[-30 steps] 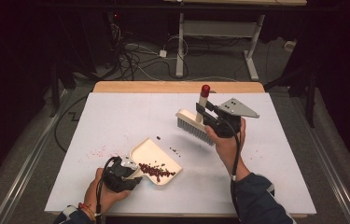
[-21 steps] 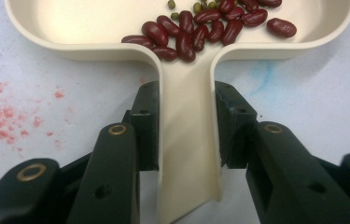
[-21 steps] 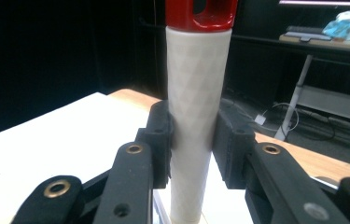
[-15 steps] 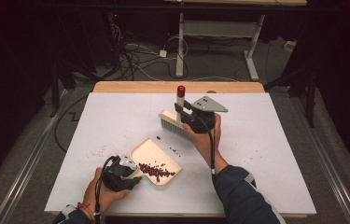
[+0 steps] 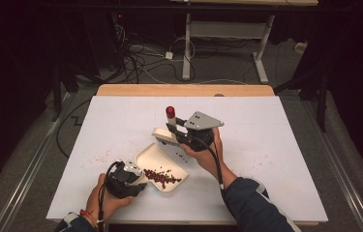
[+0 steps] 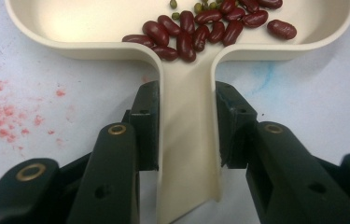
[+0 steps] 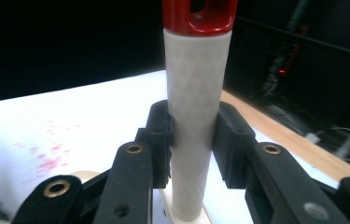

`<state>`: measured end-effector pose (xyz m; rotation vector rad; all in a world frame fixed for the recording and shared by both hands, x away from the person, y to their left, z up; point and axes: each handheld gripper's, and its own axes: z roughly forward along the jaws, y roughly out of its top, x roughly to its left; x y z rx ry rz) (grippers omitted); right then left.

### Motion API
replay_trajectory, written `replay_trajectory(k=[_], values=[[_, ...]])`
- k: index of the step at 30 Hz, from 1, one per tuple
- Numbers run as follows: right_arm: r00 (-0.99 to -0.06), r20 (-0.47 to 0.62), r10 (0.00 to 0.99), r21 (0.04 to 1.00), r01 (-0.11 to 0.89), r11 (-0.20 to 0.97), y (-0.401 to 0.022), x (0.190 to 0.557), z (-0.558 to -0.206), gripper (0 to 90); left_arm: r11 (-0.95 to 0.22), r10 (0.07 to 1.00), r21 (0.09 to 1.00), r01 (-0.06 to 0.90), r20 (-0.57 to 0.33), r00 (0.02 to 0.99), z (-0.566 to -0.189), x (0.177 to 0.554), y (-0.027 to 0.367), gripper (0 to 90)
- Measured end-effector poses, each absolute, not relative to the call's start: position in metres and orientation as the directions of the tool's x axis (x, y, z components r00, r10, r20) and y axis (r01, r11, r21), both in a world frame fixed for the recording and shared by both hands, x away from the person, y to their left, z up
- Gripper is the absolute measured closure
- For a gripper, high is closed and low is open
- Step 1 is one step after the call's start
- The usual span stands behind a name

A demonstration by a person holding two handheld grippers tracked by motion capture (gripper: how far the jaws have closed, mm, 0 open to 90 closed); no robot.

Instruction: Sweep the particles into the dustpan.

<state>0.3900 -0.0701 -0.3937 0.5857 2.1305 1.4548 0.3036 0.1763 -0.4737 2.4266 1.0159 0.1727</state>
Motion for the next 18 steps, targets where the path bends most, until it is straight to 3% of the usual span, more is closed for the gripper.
replay_trajectory(k=[18], values=[[-0.793,-0.152,0.59,0.947,0.054,0.317,-0.082,0.361,-0.4,70.0,-0.571,0.721,0.479,0.666,-0.095,0.686,-0.469,0.305,0.185,63.8]])
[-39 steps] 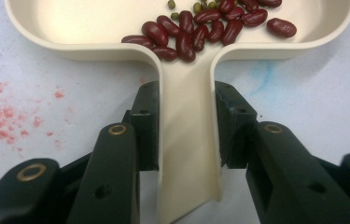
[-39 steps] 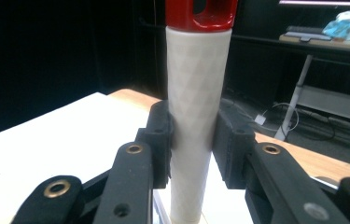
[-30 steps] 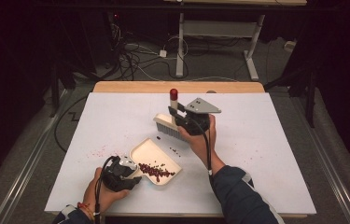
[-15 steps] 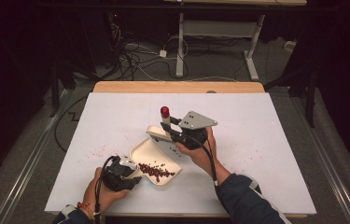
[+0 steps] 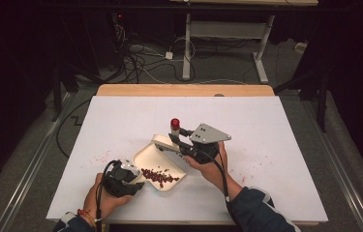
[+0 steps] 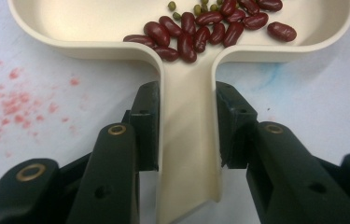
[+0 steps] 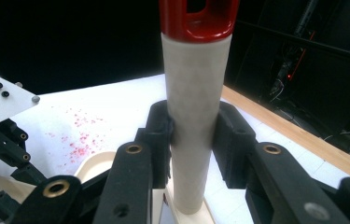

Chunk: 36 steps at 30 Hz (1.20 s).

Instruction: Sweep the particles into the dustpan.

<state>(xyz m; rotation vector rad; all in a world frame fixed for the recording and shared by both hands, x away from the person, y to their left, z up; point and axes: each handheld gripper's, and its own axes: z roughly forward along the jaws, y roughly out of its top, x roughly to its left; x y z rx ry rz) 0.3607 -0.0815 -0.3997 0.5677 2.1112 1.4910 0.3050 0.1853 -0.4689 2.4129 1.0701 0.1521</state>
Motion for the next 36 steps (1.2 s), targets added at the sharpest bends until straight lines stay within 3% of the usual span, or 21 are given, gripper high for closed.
replay_trajectory(k=[24,36], values=[[-0.841,-0.122,0.527,0.961,0.033,0.274,-0.079,0.346,-0.39,70.3,-0.594,0.712,0.465,0.656,-0.076,0.698,-0.471,0.308,0.179,63.7],[-0.778,-0.137,0.614,0.959,0.052,0.28,-0.125,0.343,-0.374,70.3,-0.619,0.693,0.455,0.64,-0.068,0.718,-0.466,0.302,0.184,63.9]])
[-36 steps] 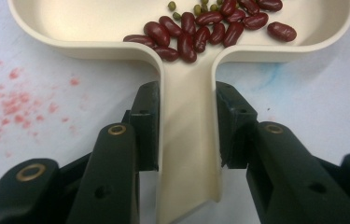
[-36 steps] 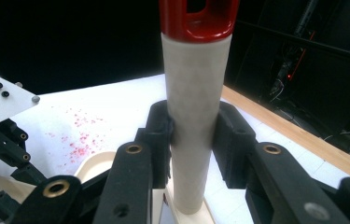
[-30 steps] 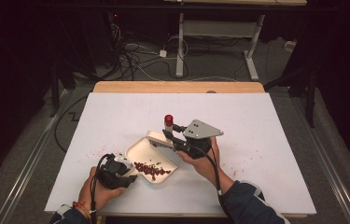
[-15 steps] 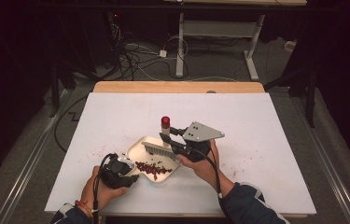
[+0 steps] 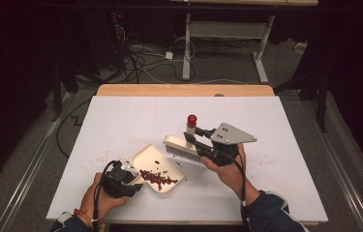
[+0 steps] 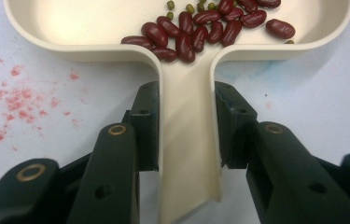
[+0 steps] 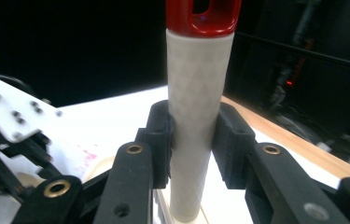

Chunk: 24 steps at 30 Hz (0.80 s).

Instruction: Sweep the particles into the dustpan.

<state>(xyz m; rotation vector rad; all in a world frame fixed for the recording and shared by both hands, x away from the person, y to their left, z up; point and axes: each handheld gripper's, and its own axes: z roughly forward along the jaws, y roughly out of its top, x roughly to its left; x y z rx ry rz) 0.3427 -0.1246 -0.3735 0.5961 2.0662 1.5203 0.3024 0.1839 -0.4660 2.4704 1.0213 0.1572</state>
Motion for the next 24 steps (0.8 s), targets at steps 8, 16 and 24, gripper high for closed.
replay_trajectory(k=[8,16,24], values=[[-0.703,-0.191,0.685,0.938,0.076,0.339,-0.138,0.349,-0.385,70.3,-0.628,0.694,0.447,0.637,-0.049,0.718,-0.468,0.303,0.178,63.9],[-0.748,-0.213,0.629,0.92,0.063,0.387,-0.117,0.334,-0.39,70.2,-0.63,0.693,0.447,0.635,-0.044,0.72,-0.469,0.304,0.177,63.9],[-0.819,-0.189,0.542,0.927,0.033,0.374,-0.091,0.311,-0.388,70.3,-0.635,0.691,0.443,0.633,-0.042,0.722,-0.469,0.304,0.177,63.9]])
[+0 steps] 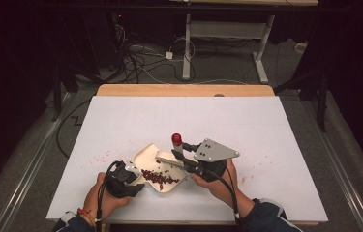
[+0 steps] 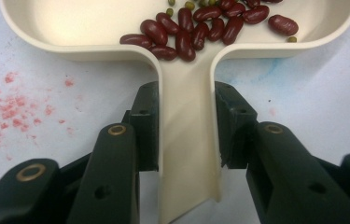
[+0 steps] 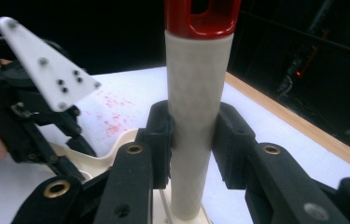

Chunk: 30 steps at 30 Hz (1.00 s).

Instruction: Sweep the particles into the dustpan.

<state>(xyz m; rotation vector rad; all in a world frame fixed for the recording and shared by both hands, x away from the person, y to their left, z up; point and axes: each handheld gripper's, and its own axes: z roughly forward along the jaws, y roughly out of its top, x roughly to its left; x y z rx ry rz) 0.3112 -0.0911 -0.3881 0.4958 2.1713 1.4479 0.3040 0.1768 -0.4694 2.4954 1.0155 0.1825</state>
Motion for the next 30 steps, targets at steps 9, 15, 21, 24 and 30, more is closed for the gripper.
replay_trajectory(k=[9,15,21,24,30], values=[[-0.821,-0.167,0.546,0.947,0.021,0.321,-0.102,0.313,-0.379,70.3,-0.624,0.692,0.459,0.632,-0.05,0.72,-0.467,0.304,0.179,64.0],[-0.801,-0.161,0.576,0.948,0.038,0.318,-0.117,0.317,-0.373,70.3,-0.63,0.686,0.454,0.63,-0.054,0.725,-0.465,0.301,0.187,63.9],[-0.778,-0.157,0.609,0.942,0.066,0.328,-0.135,0.318,-0.374,70.3,-0.633,0.685,0.451,0.629,-0.052,0.726,-0.463,0.295,0.195,64.0],[-0.774,-0.155,0.614,0.939,0.078,0.335,-0.144,0.316,-0.374,70.3,-0.654,0.673,0.441,0.614,-0.031,0.739,-0.462,0.289,0.194,64.0],[-0.757,-0.15,0.636,0.932,0.105,0.346,-0.158,0.313,-0.376,70.3,-0.681,0.651,0.434,0.59,-0.011,0.759,-0.46,0.283,0.188,64.0]])
